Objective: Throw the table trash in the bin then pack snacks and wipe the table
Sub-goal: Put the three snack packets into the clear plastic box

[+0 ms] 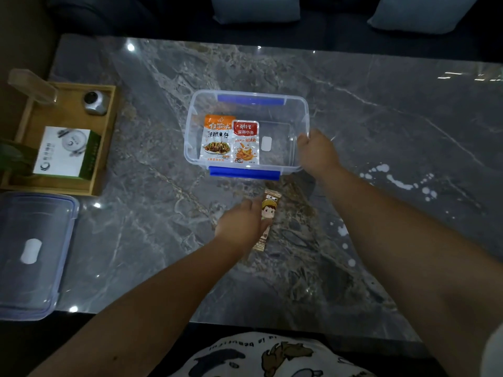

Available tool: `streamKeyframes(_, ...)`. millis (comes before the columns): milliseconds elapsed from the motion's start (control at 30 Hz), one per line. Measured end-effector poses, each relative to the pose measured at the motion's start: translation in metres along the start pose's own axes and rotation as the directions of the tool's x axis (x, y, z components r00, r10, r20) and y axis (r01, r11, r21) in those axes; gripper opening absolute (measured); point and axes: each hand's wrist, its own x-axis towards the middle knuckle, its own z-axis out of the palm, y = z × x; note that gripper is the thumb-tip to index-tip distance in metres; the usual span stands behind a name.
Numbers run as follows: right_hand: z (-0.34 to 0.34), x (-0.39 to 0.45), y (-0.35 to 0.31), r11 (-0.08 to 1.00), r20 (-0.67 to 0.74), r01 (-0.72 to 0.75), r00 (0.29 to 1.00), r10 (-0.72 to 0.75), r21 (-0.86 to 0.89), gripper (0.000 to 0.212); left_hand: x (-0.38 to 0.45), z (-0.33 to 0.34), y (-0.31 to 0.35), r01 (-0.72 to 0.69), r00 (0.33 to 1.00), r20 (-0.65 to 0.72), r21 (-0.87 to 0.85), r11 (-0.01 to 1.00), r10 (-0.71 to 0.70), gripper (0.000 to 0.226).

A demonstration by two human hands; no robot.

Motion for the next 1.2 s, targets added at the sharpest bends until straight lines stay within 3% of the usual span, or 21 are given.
streamKeyframes(133, -0.002, -0.001, -0.002, 1.000, 0.018, -0.002, 1.000, 0.002, -0.001, 0.038, 0.013, 0.002, 0.012, 0.079, 0.996, 0.045, 0.002, 0.997, -0.079, 0.042)
streamKeyframes(267, -0.004, -0.002, -0.002, 1.000, 0.022, 0.003, 1.000, -0.002, -0.028, 0.037, 0.013, 0.003, 0.010, 0.169, 0.985, 0.084, -0.282, 0.944, -0.151, 0.034)
streamKeyframes(367, -0.003, -0.003, -0.003, 0.999, 0.012, 0.003, 1.000, -0.002, -0.045, 0.038, 0.010, -0.001, 0.003, 0.187, 0.980, 0.145, -0.421, 0.887, -0.138, 0.013)
streamKeyframes(533, -0.003, -0.003, -0.001, 0.999, 0.012, 0.019, 1.000, -0.018, -0.038, 0.036, -0.009, -0.021, -0.006, 0.204, 0.968, 0.249, -0.725, 0.658, -0.026, 0.023)
streamKeyframes(633, -0.003, -0.003, -0.001, 0.999, 0.010, 0.024, 1.000, -0.023, -0.041, 0.038, -0.015, -0.050, -0.004, 0.121, 0.990, 0.141, -0.820, 0.560, -0.008, 0.018)
streamKeyframes(733, -0.002, -0.003, 0.001, 0.998, 0.002, 0.029, 1.000, -0.029, -0.052, 0.037, -0.003, -0.082, 0.000, 0.028, 0.997, -0.017, -0.851, 0.524, -0.082, 0.017)
streamKeyframes(800, -0.002, -0.004, 0.001, 0.999, -0.001, 0.022, 1.000, -0.022, -0.049, 0.035, 0.017, -0.100, 0.003, 0.007, 0.983, -0.094, -0.837, 0.547, -0.157, 0.022)
streamKeyframes(933, 0.000, -0.004, 0.000, 1.000, 0.011, 0.011, 1.000, -0.011, -0.027, 0.036, 0.074, -0.115, 0.003, 0.019, 0.966, -0.173, -0.689, 0.724, -0.191, 0.034)
streamKeyframes(1200, 0.001, -0.003, 0.002, 0.999, 0.016, 0.011, 1.000, -0.011, -0.039, 0.034, 0.146, -0.103, 0.003, 0.144, 0.982, -0.022, -0.561, 0.815, -0.189, 0.036)
